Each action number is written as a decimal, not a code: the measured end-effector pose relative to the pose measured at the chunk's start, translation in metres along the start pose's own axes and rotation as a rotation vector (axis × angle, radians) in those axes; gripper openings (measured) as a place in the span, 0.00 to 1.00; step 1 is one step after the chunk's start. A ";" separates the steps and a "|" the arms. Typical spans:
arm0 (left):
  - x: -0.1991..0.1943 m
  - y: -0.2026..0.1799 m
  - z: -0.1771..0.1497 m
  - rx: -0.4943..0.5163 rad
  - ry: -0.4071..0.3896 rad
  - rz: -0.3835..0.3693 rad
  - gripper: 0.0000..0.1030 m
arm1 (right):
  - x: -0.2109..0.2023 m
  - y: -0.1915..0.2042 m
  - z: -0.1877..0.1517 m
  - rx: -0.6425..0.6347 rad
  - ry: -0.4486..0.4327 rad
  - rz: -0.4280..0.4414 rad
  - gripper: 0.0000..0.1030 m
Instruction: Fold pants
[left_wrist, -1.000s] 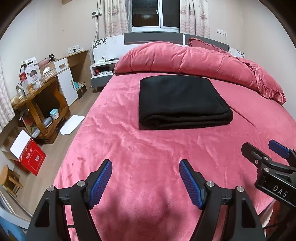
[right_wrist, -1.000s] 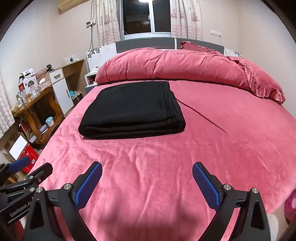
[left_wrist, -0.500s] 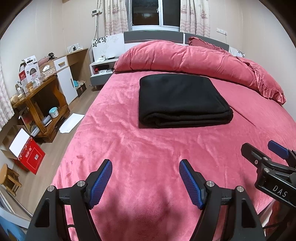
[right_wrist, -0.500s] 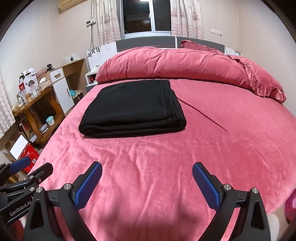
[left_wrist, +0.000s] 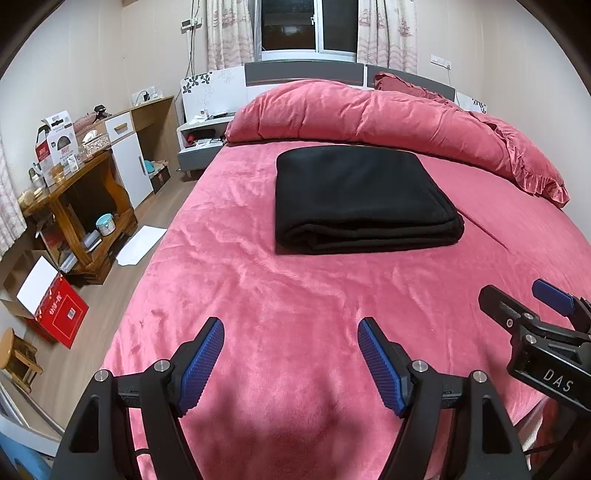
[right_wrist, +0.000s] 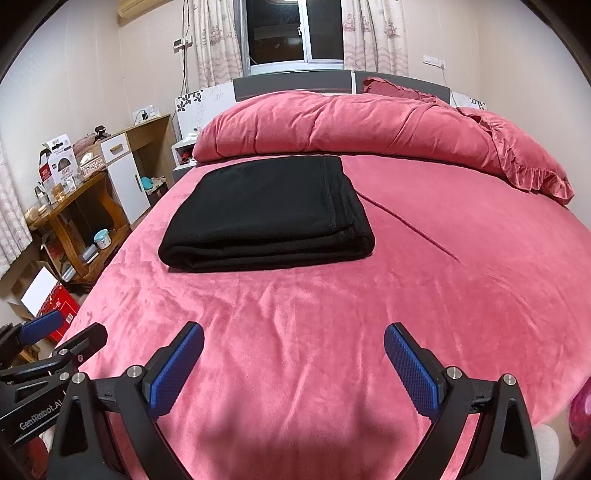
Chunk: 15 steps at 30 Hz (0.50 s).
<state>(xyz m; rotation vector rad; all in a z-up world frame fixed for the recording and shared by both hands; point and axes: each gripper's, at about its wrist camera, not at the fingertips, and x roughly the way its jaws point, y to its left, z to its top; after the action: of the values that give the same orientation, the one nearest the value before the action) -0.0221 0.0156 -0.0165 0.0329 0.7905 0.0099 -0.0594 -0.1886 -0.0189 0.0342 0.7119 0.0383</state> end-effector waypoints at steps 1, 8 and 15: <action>0.001 0.000 0.000 -0.002 0.003 -0.001 0.74 | 0.000 0.000 0.000 0.000 0.000 -0.001 0.96; 0.002 0.000 0.000 -0.001 0.011 -0.001 0.74 | 0.002 -0.001 0.000 0.002 0.006 0.003 0.96; 0.002 0.000 -0.001 0.000 0.013 -0.001 0.74 | 0.002 -0.001 -0.001 0.003 0.007 0.003 0.96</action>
<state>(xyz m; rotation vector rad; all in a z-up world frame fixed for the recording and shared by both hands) -0.0212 0.0158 -0.0187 0.0321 0.8036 0.0093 -0.0582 -0.1896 -0.0208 0.0379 0.7189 0.0401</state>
